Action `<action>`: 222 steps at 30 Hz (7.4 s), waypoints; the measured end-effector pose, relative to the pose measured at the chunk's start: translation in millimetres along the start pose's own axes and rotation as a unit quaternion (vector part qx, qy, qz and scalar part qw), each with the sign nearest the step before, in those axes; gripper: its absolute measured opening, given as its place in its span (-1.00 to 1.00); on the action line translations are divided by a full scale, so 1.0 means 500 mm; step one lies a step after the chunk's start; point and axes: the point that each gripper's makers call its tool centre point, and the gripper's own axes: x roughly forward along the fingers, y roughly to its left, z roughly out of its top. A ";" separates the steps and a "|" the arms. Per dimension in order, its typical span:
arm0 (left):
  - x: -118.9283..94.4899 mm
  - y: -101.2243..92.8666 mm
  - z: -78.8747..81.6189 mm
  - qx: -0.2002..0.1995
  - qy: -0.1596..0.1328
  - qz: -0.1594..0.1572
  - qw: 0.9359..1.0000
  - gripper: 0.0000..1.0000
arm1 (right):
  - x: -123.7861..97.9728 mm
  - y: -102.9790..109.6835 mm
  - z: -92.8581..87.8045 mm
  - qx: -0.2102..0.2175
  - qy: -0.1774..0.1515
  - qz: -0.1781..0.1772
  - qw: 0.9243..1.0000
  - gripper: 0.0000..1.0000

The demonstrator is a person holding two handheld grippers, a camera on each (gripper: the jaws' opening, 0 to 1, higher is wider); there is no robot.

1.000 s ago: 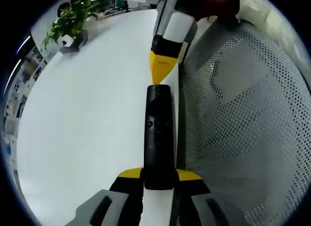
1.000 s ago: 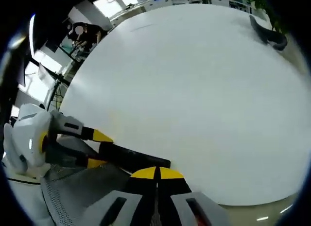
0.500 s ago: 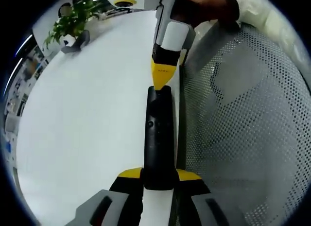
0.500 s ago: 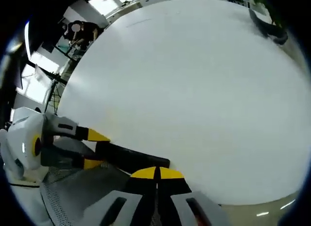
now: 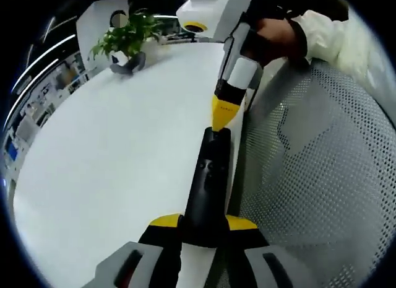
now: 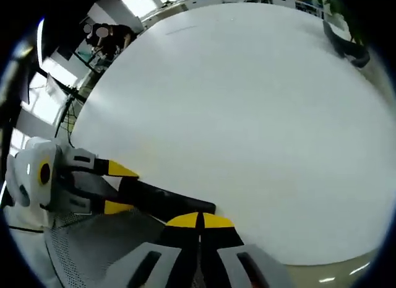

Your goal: Press the specified remote control buttons in sequence, fully releasing each button before pressing the next.

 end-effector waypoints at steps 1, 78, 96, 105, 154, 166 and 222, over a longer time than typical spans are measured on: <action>0.000 0.000 0.001 -0.002 -0.013 0.001 1.000 -0.49 | 0.000 -0.001 0.001 0.000 0.000 0.000 1.000 -1.00; -0.002 -0.012 0.002 0.002 -0.043 -0.007 0.999 -0.50 | 0.007 0.023 0.002 -0.008 0.005 0.032 0.999 -1.00; 0.005 -0.013 0.011 0.016 -0.048 -0.007 0.999 -0.50 | 0.004 0.032 0.008 0.002 -0.001 0.053 0.999 -1.00; 0.007 -0.013 0.013 0.017 -0.050 -0.007 0.999 -0.50 | 0.011 0.030 0.003 0.005 0.011 0.053 0.998 -1.00; 0.016 -0.019 0.024 0.025 -0.064 -0.006 0.998 -0.51 | 0.017 0.041 0.032 -0.043 -0.023 0.053 0.997 -1.00; 0.016 -0.018 0.024 0.027 -0.064 -0.006 0.998 -0.51 | 0.025 0.042 0.029 -0.063 -0.017 0.048 0.997 -1.00; 0.016 -0.018 0.024 0.018 -0.075 -0.008 0.997 -0.50 | 0.022 0.063 0.003 -0.029 0.021 0.084 0.996 -1.00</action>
